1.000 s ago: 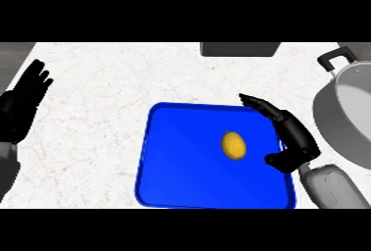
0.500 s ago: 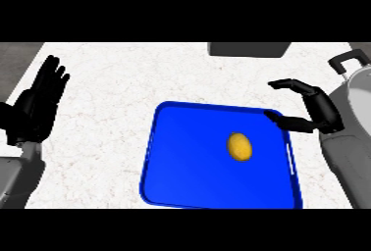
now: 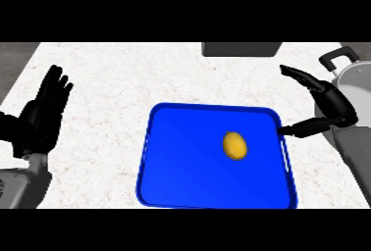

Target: Pick the lemon from the tray and place it in the pot

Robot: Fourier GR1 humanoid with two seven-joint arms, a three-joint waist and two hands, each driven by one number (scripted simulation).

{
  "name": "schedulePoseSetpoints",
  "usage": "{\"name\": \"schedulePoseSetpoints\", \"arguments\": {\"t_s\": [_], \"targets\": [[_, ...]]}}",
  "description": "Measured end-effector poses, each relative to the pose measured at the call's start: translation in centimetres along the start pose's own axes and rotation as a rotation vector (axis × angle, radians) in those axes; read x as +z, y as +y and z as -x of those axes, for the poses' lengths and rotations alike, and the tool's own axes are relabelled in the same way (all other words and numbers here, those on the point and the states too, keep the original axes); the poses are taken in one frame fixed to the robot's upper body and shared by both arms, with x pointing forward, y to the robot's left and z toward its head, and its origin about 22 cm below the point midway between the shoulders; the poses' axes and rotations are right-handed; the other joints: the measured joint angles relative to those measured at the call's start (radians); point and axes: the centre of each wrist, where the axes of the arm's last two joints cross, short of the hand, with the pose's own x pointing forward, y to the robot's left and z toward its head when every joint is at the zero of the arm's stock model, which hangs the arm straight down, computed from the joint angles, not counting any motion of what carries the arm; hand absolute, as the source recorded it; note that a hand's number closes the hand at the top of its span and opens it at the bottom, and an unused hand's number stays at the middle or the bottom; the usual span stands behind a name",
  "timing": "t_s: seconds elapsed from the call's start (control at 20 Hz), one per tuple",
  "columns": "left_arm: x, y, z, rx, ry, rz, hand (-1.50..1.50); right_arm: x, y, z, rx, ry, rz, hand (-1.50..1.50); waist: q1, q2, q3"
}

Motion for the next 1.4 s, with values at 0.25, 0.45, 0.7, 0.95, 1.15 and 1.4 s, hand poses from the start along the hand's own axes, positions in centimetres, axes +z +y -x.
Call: {"name": "schedulePoseSetpoints", "arguments": {"t_s": [0.25,0.45,0.7,0.95,1.15,1.4], "targets": [[-0.1,0.3,-0.1,0.000,0.007,-0.003,0.00,-2.5,-0.8,-2.5,0.103,0.105,-0.262,-1.50,-0.005,-0.004,-0.002],[0.2,-0.1,0.1,-0.005,0.007,-0.003,0.00,-5.1,0.1,-4.9,0.224,0.180,-0.446,-1.50,-0.007,-0.006,-0.002],[0.4,0.6,-0.8,-0.005,0.004,-0.011,0.00,-6.6,4.0,-7.0,0.332,0.269,-0.622,-1.50,-0.009,-0.007,-0.002],[0.4,0.3,-0.8,0.000,0.010,-0.014,0.00,-6.4,6.8,-8.4,0.363,0.330,-0.682,-1.50,-0.010,-0.004,-0.001],[0.3,0.1,-1.0,-0.004,0.001,-0.014,0.00,-5.8,8.4,-9.4,0.365,0.356,-0.702,-1.50,-0.010,-0.002,0.000],[0.5,0.6,-0.9,-0.002,0.006,-0.007,0.00,-5.2,10.0,-9.1,0.401,0.401,-0.723,-1.50,-0.006,-0.001,0.000]]}}
